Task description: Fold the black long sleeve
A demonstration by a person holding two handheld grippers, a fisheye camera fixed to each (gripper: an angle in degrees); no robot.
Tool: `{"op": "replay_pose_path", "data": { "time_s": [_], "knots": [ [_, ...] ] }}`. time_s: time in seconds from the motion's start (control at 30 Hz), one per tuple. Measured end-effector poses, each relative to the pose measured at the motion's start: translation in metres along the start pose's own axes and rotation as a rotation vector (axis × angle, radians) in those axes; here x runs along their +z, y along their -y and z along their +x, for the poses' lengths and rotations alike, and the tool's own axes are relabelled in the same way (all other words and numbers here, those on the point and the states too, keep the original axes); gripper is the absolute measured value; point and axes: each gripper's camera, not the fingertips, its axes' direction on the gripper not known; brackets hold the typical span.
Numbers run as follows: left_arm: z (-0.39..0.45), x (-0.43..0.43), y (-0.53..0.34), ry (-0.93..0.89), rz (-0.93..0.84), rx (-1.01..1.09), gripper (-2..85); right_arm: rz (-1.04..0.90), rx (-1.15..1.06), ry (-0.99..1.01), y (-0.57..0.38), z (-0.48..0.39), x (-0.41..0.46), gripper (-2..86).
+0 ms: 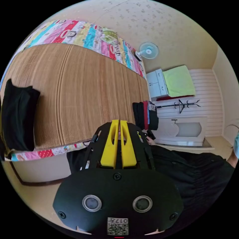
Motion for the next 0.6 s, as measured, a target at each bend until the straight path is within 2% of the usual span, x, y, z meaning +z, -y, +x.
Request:
{"op": "replay_pose_path", "data": {
  "time_s": [0.03,0.1,0.13,0.2,0.3,0.53,0.6],
  "knots": [
    [-0.017,0.0,-0.003,-0.004,0.003,-0.059,-0.8,-0.09,-0.034,-0.092,0.014,-0.023,0.019,0.4],
    [-0.043,-0.002,-0.01,-0.028,0.024,-0.148,-0.9,-0.339,-0.125,-0.59,0.053,-0.109,0.093,0.4],
    [-0.057,-0.005,-0.016,-0.045,0.055,-0.193,-0.9,-0.379,-0.135,-0.724,0.06,-0.126,0.111,0.4],
    [-0.072,-0.013,-0.025,-0.062,0.102,-0.236,-0.9,-0.437,-0.155,-1.123,0.08,-0.18,0.17,0.4],
    [-0.084,-0.034,-0.036,-0.028,0.19,-0.265,-0.5,-0.412,-0.165,-1.266,0.104,-0.229,0.226,0.5],
    [-0.115,-0.109,-0.025,0.164,0.307,-0.293,8.0,-0.42,-0.054,-1.298,0.148,-0.258,0.344,0.5],
    [-0.125,-0.113,-0.005,0.184,0.269,-0.287,10.5,-0.458,-0.019,-1.288,0.158,-0.256,0.387,0.5]
  ]
}}
